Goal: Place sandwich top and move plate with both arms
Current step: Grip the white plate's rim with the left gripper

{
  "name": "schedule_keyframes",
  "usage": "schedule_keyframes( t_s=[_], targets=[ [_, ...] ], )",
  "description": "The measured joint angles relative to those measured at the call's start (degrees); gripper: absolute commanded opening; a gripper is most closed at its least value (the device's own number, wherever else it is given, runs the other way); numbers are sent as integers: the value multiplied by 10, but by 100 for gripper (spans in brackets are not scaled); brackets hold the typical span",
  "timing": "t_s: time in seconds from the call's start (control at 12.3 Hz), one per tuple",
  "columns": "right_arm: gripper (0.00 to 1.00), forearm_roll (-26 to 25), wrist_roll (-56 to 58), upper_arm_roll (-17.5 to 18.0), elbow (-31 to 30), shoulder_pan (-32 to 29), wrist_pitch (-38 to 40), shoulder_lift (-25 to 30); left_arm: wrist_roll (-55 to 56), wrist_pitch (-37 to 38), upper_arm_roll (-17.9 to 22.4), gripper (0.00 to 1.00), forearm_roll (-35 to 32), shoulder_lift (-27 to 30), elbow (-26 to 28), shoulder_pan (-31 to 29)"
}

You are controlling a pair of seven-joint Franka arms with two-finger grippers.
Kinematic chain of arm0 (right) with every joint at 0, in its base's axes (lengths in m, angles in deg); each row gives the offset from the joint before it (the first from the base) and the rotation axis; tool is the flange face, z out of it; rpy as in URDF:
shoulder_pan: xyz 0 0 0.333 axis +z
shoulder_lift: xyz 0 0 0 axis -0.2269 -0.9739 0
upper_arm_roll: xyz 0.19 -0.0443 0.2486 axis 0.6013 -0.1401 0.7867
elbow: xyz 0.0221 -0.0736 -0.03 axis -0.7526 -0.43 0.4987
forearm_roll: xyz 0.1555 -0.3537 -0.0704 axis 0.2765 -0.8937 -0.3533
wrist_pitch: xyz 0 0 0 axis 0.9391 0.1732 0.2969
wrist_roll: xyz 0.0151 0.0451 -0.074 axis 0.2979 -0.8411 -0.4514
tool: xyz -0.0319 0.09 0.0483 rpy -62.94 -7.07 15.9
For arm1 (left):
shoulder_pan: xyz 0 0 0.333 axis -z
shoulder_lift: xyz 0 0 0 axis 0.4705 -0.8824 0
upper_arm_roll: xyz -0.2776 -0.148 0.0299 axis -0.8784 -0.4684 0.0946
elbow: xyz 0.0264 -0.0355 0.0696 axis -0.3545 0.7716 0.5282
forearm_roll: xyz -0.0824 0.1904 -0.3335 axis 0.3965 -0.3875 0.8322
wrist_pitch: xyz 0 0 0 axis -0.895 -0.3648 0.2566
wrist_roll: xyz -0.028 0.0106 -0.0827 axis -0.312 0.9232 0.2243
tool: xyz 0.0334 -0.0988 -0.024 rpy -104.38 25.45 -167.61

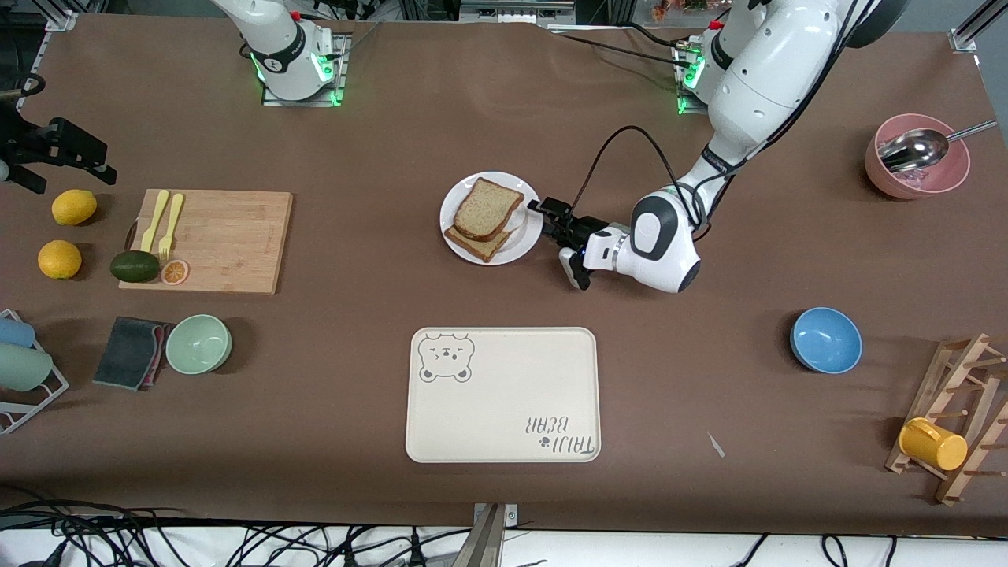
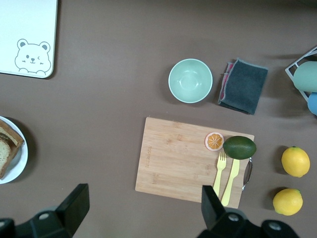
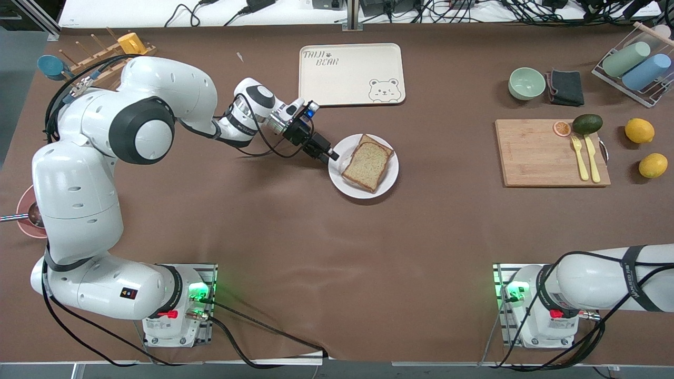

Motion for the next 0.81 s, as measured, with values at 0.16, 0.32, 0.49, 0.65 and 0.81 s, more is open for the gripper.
schedule_keyframes(
  t_s=[0.16,0.32,0.49,0.65,0.81],
  targets=[
    [100,0,0,0,0,0,0,0,-2,-3,0,67,0,-3,0,3],
    [100,0,0,0,0,0,0,0,-4,-4,0,67,0,-5,0,7],
    [100,0,0,0,0,0,0,0,-4,-4,0,59,0,-5,0,9],
    [100,0,0,0,0,0,0,0,-4,-9,0,59,0,-5,1,13],
    [100,0,0,0,0,0,0,0,-4,-20,0,51,0,-5,1,18]
  ],
)
